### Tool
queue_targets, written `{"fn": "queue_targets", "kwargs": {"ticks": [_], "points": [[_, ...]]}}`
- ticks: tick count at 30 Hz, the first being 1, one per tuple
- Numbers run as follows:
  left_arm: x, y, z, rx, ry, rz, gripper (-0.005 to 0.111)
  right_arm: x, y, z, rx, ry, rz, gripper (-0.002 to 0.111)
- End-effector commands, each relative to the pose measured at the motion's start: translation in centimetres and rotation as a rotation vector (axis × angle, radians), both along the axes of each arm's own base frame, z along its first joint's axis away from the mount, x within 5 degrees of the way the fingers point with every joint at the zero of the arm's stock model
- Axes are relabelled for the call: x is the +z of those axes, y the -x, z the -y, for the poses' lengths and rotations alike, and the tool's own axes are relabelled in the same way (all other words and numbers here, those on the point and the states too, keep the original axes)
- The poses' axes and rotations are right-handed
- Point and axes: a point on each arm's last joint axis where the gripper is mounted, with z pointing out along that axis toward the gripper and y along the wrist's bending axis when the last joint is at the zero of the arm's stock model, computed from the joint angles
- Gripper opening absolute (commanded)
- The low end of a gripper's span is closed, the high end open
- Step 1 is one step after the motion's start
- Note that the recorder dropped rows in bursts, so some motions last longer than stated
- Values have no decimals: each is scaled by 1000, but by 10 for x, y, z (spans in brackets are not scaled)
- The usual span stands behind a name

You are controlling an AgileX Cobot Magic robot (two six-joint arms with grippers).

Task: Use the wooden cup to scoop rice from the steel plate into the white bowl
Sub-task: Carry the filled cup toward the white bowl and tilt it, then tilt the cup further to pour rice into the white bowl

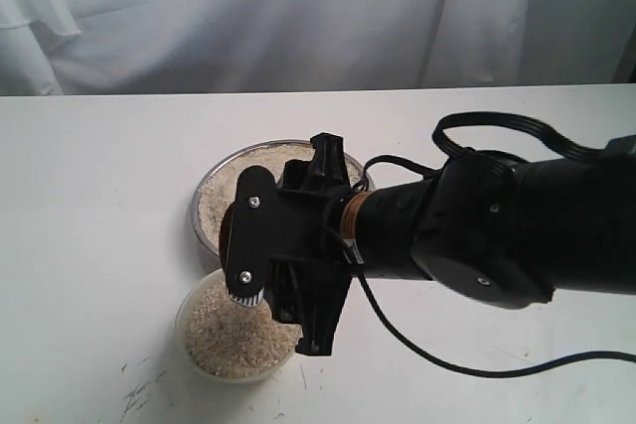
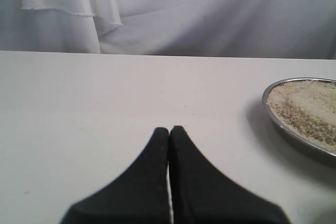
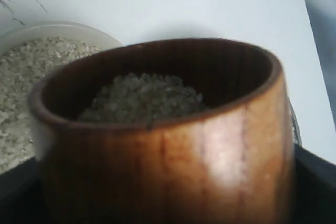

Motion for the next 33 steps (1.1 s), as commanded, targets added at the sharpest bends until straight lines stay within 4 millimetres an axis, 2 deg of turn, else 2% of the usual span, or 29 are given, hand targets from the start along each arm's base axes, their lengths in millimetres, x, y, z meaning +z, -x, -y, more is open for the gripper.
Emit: {"fn": "queue_targets", "kwargs": {"ticks": [1, 5, 12, 18, 22, 33], "points": [[-1, 0, 0, -1, 4, 7, 0, 12, -3, -4, 39, 34, 53, 0], [-1, 0, 0, -1, 4, 7, 0, 15, -3, -5, 53, 55, 66, 0], [-1, 0, 0, -1, 4, 7, 0, -4, -6, -8, 81, 158, 52, 0], [-1, 0, 0, -1, 4, 7, 0, 6, -14, -16, 97, 182, 100, 0], [-1, 0, 0, -1, 4, 7, 0, 6, -18, -20, 123, 274, 139, 0], [-1, 0, 0, -1, 4, 7, 0, 5, -13, -23, 168, 358, 208, 0]]}}
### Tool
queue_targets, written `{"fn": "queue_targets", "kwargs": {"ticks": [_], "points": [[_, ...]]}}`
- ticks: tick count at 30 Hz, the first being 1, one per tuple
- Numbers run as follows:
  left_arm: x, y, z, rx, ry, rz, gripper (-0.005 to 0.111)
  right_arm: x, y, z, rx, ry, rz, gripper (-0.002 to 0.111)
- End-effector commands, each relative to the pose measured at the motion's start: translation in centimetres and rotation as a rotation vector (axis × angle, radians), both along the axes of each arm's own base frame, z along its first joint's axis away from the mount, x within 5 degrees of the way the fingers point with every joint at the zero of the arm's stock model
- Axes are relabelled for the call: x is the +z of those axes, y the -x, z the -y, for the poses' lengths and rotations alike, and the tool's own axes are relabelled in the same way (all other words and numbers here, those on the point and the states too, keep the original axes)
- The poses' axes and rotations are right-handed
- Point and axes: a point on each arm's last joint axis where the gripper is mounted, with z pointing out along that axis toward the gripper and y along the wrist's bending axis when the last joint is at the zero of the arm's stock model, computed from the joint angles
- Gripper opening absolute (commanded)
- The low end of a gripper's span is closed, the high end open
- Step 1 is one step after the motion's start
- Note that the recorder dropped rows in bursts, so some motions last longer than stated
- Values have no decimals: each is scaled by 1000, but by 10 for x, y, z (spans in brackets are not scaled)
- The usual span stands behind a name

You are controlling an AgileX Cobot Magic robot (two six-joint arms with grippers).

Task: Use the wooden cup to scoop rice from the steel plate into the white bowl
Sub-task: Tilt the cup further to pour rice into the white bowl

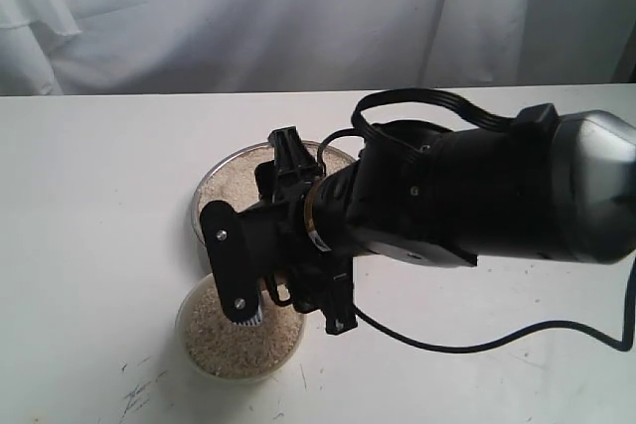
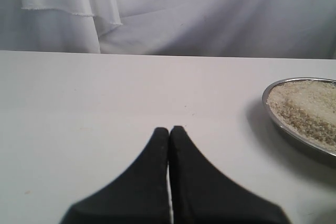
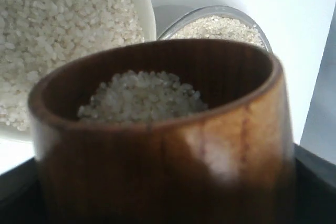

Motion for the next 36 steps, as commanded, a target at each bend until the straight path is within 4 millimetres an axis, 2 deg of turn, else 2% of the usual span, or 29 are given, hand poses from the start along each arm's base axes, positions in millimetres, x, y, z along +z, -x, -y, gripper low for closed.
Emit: {"fn": "queue_targets", "kwargs": {"ticks": [1, 15, 21, 36], "points": [[-1, 0, 0, -1, 4, 7, 0, 4, 0, -2, 2, -4, 22, 0], [-1, 0, 0, -1, 4, 7, 0, 5, 6, -6, 34, 48, 85, 0], [-1, 0, 0, -1, 4, 7, 0, 0, 6, -6, 42, 85, 102, 0], [-1, 0, 0, -1, 4, 7, 0, 2, 4, -8, 114, 123, 177, 0]]}}
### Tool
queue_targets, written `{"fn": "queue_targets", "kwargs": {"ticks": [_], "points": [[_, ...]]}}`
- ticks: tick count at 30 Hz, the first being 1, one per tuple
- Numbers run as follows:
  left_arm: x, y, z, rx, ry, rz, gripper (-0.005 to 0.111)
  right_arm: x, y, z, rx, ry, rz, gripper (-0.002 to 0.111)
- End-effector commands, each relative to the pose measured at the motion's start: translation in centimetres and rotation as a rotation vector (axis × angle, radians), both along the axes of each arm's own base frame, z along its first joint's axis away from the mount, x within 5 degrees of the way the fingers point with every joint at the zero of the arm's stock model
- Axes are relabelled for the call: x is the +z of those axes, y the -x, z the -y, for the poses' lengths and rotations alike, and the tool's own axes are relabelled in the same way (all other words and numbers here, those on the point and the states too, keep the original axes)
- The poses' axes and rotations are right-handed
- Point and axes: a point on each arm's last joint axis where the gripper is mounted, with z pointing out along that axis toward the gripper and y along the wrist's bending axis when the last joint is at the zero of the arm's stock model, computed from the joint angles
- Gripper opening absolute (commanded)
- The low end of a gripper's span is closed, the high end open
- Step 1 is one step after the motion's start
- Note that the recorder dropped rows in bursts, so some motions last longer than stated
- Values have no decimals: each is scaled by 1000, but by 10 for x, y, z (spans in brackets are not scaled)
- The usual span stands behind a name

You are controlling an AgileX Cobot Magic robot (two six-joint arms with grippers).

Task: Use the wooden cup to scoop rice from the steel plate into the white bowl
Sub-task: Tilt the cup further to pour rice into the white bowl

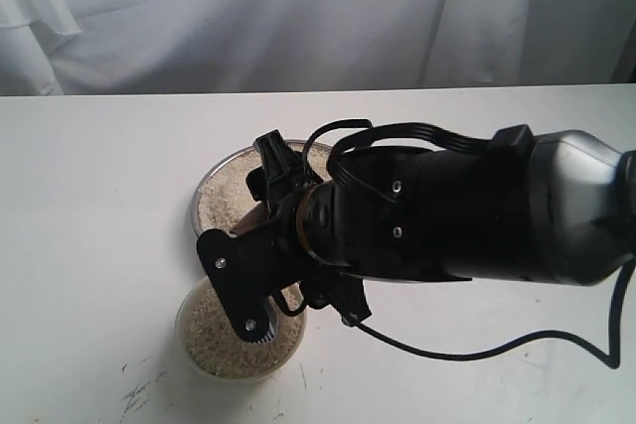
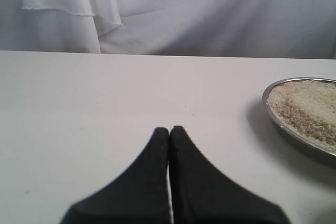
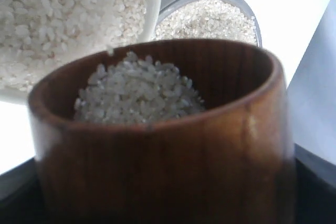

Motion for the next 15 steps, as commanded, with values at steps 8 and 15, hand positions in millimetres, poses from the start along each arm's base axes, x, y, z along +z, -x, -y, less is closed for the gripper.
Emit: {"fn": "queue_targets", "kwargs": {"ticks": [8, 15], "points": [[-1, 0, 0, -1, 4, 7, 0, 5, 0, -3, 28, -7, 24, 0], [-1, 0, 0, -1, 4, 7, 0, 5, 5, -6, 52, 0, 34, 0]]}}
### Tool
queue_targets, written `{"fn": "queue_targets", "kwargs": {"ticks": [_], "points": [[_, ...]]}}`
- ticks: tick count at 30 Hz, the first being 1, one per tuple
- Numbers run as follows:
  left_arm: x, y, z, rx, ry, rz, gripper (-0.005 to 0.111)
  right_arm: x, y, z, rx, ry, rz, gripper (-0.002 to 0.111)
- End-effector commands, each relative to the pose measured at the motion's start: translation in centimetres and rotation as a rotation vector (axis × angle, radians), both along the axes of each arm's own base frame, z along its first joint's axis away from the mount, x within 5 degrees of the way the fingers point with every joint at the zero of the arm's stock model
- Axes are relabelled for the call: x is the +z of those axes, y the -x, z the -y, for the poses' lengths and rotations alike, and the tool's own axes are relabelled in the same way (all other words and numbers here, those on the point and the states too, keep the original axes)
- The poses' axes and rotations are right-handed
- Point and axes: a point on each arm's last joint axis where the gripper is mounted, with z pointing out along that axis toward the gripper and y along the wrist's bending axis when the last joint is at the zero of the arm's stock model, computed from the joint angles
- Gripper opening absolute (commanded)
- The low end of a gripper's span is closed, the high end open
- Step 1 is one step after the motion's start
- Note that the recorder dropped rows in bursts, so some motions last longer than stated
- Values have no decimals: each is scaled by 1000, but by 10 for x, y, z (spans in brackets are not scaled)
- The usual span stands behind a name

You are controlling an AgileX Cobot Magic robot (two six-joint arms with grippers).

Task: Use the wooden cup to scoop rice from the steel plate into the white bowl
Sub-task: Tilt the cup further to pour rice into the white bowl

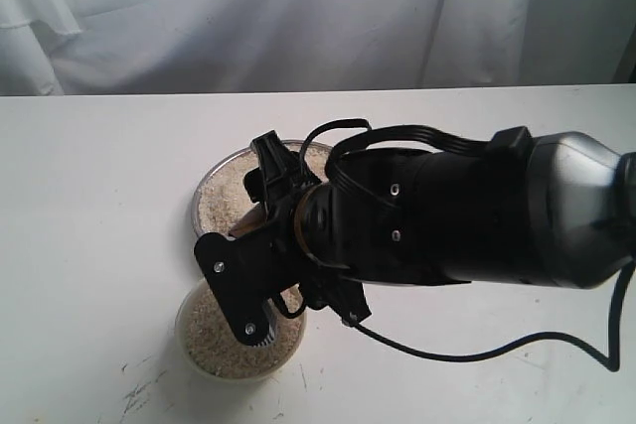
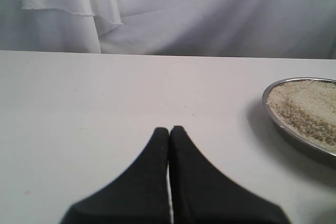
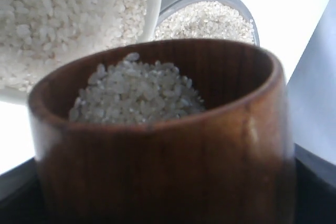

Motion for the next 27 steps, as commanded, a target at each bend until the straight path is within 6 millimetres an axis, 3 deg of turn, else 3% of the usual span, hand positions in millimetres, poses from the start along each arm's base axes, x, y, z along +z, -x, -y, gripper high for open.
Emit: {"fn": "queue_targets", "kwargs": {"ticks": [1, 10, 27], "points": [[-1, 0, 0, -1, 4, 7, 0, 4, 2, -4, 27, -6, 19, 0], [-1, 0, 0, -1, 4, 7, 0, -9, -1, -4, 25, 61, 25, 0], [-1, 0, 0, -1, 4, 7, 0, -10, 1, -8, 75, 79, 63, 0]]}}
